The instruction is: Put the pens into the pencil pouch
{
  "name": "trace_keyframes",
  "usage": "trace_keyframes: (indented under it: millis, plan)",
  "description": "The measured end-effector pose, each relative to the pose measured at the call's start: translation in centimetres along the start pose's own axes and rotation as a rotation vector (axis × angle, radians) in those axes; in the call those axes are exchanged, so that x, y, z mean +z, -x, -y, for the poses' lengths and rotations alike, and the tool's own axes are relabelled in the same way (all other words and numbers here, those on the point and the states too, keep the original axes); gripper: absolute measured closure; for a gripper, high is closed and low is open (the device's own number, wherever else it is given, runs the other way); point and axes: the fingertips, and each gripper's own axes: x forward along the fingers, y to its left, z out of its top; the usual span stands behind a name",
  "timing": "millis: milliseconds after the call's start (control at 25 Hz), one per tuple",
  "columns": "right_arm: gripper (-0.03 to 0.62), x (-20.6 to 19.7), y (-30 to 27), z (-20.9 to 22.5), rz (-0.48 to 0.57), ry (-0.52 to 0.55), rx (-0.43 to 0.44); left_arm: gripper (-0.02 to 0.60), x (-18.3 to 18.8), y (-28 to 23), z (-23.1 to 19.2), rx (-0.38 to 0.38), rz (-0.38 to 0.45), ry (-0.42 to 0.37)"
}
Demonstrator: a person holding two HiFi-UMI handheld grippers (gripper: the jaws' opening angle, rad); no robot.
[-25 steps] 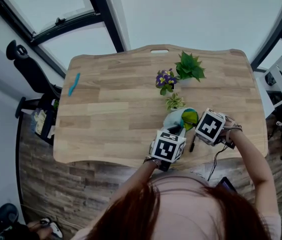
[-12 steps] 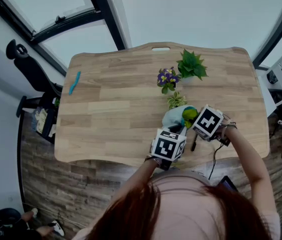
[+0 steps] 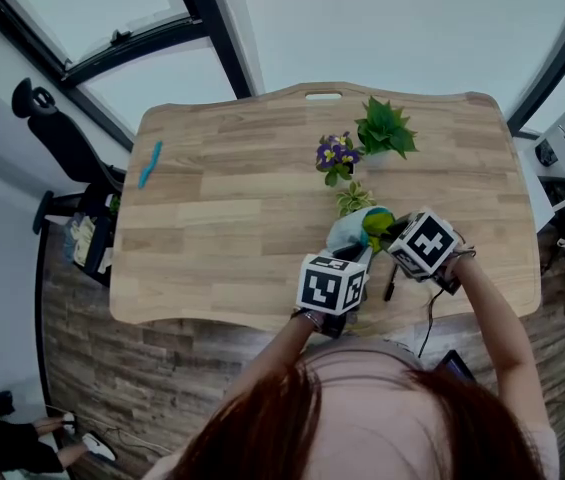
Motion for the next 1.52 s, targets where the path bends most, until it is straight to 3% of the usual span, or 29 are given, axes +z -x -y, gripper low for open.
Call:
trace_keyframes:
  millis: [400,880,1080,1520]
  plan:
    - [0.493,1.8,4.5,1.2,0.253,-0.126,-0.082,0.543,1.2,0.8,-1.1,-0.013,0.097,0.150]
    - [0.493,-0.3,6.6,2.3,0.442,-0.323,-0.212,0.543,1.3,1.2,-1.6,-0.010,0.131,0.215]
    - [0.497,-2.0,6.9,2.9,0.487,-0.405,-0.268,0.543,1.3,1.2,-1.6,-0.004,0.134,0.216]
    - [0.497,-5.7,5.2,2.1,0.486,-0.512,-0.330,0.543,1.1,1.1,-1.3,0.005,0.135,0.196]
